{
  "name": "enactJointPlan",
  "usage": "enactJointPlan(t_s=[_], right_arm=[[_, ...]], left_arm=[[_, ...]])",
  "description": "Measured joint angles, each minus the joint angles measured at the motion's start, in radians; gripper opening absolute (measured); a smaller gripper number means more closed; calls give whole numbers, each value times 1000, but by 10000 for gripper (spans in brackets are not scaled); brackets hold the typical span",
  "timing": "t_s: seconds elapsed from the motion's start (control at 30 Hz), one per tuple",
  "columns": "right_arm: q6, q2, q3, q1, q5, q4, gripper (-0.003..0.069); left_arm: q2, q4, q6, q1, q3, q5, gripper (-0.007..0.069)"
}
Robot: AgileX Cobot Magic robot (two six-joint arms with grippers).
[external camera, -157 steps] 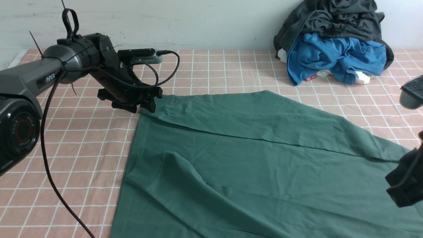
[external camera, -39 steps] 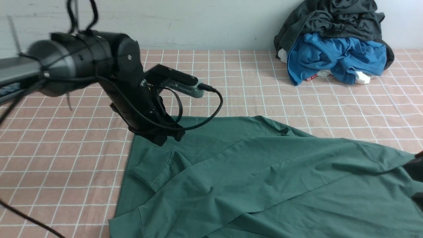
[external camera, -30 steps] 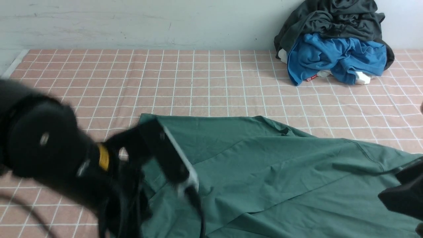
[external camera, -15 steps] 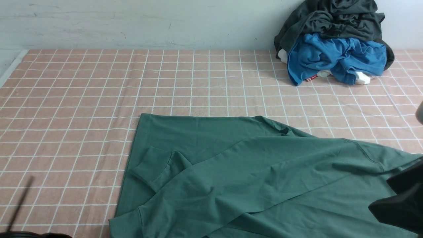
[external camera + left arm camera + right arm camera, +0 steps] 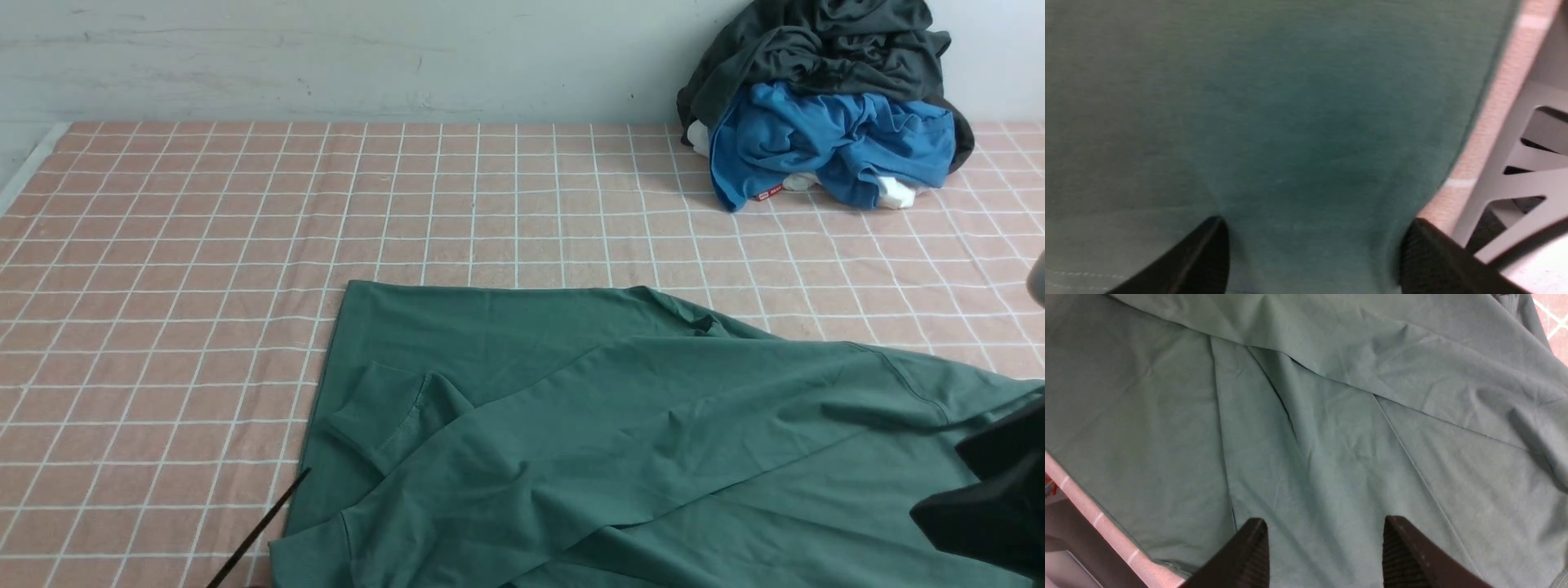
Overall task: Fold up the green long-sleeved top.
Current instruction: Use both arms simultaneously to clamp the lower edge of the clothing fabric
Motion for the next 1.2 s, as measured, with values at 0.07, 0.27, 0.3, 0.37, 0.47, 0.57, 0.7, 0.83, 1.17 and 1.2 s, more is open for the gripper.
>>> enactJointPlan(t_s=[0.07, 0.27, 0.3, 0.37, 0.47, 0.57, 0.7, 0.83, 1.17, 1.2], right_arm=[[0, 0, 0, 0, 0, 1, 365], [0, 0, 0, 0, 1, 1, 365], [0, 0, 0, 0, 1, 1, 365], [0, 0, 0, 0, 1, 1, 365], [0, 0, 0, 0, 1, 1, 365], [0, 0, 0, 0, 1, 1, 365], [0, 0, 0, 0, 1, 1, 365], [0, 0, 0, 0, 1, 1, 365], [2, 0, 0, 0, 1, 1, 365], [2, 0, 0, 0, 1, 1, 365]], left_arm=[[0, 28, -14, 0, -1, 0, 510], [0, 54, -28, 0, -1, -2, 489], [0, 54, -31, 0, -1, -3, 474], [0, 52, -34, 0, -1, -5, 435], [0, 11, -29, 0, -1, 2, 354], [0, -56, 29, 0, -1, 33, 299], [0, -87, 86, 0, -1, 36, 298], [0, -99, 97, 0, 0, 29, 333], [-12, -96, 70, 0, 38, -19, 331], [-12, -89, 56, 0, 38, -19, 318]])
